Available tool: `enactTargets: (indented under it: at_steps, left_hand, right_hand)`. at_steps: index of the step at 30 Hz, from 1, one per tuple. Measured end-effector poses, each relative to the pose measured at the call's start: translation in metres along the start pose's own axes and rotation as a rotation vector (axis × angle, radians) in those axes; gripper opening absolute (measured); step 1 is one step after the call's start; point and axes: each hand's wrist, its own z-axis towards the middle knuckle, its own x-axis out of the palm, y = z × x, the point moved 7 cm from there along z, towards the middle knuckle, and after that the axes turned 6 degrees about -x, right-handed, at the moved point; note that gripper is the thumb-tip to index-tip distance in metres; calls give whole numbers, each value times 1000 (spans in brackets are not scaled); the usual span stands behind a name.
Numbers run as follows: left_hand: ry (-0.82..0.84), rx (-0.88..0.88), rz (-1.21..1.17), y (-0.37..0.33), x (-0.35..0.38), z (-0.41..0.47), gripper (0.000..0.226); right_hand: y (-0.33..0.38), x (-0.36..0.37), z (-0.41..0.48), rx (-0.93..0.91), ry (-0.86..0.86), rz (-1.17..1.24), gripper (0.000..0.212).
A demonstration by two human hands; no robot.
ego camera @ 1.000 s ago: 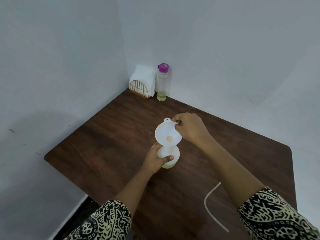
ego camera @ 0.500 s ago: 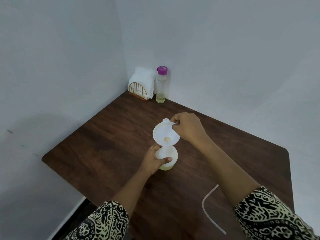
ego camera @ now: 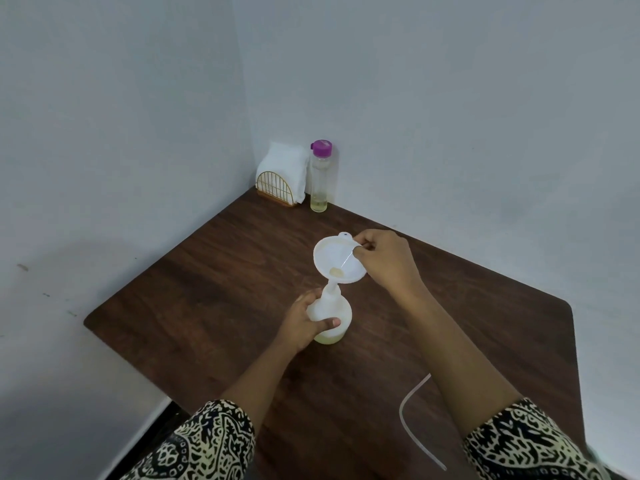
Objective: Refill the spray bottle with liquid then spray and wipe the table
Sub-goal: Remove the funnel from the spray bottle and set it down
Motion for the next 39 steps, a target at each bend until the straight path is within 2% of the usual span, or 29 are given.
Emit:
enactTargets:
  at_steps: [5, 13, 18, 21, 23, 25, 27, 30, 34, 39]
  left_hand:
    - [7, -10, -26, -1, -1, -2, 72]
    - [21, -14, -34, -3, -1, -3, 64]
    - [47, -13, -9, -7, -3, -3, 68]
    - [144, -22, -19, -11, -9, -4, 81]
    - [96, -70, -95, -17, -29, -4, 88]
    - [-57, -114, -242, -30, -57, -3, 77]
    - [-186, -111, -400, -48, -80, -1, 52]
    - [-194, -68, -483, -89, -88, 7, 24]
    - [-174, 21, -383, -133, -80, 27, 18]
    - [-205, 14, -226, -139, -83, 59, 21]
  right_hand:
    - [-5, 7, -6, 1, -4, -20, 20]
    - [-13, -7, -2, 43, -80, 16, 18]
    - [-20, -19, 2, 140, -113, 224, 10]
    - [-32, -10, 2, 303, -71, 477, 7]
    - [-40, -3, 2, 401, -48, 648, 7]
    - [-46, 4, 6, 454, -22, 751, 9]
    - [-50, 10, 13, 487, -11, 806, 12]
    - [-52, 19, 24, 482, -17, 846, 18]
    - [-56, 26, 40, 468, -63, 788, 24]
    - [-65, 22, 55, 438, -82, 740, 26]
